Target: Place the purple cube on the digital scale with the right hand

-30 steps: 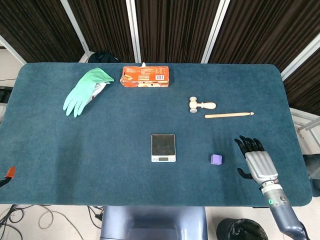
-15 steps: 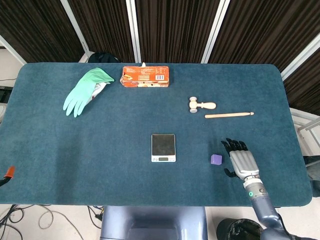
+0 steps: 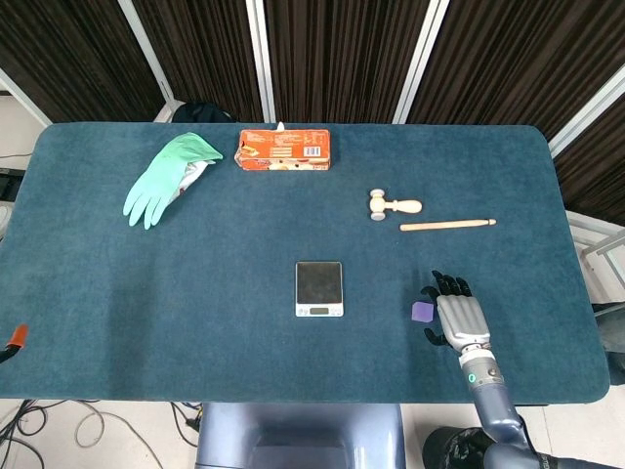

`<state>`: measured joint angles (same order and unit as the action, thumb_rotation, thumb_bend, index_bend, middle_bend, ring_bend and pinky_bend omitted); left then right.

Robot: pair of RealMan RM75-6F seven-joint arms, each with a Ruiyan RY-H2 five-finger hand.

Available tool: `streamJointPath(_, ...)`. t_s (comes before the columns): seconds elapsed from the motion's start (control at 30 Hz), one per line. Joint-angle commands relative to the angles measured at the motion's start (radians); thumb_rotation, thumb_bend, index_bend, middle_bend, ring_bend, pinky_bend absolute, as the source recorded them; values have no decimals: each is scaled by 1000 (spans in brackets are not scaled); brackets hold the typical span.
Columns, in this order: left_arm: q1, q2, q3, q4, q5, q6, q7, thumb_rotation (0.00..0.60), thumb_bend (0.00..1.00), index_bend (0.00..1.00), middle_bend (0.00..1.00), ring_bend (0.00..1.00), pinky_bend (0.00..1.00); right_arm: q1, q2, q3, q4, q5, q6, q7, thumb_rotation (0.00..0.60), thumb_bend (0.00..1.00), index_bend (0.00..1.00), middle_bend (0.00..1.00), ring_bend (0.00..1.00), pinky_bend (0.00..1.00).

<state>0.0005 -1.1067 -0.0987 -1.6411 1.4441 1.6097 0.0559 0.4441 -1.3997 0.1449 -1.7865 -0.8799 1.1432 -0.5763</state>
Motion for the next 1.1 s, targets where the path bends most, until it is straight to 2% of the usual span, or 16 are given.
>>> streamJointPath(0.03, 0, -1, 0, 0, 0, 0, 2, 600, 263, 102, 0, 0, 0, 4, -11, 0, 13, 8, 6, 1, 600, 369, 256, 0, 0, 0)
streamJointPath(0.4, 0, -3, 0, 0, 0, 2, 5, 600, 263, 102, 0, 0, 0, 24, -52, 8, 64, 27, 4, 14, 600, 370, 356, 0, 0, 0)
streamJointPath(0.7, -1, -3, -2, 2, -3, 1, 6, 600, 263, 102, 0, 0, 0, 38, -75, 11, 100, 40, -8, 27, 600, 369, 389, 0, 0, 0)
streamJointPath(1.1, 0, -4, -4, 2, -6, 2, 8, 600, 263, 102, 0, 0, 0, 64, -97, 29, 129, 63, -16, 30, 600, 370, 481, 0, 0, 0)
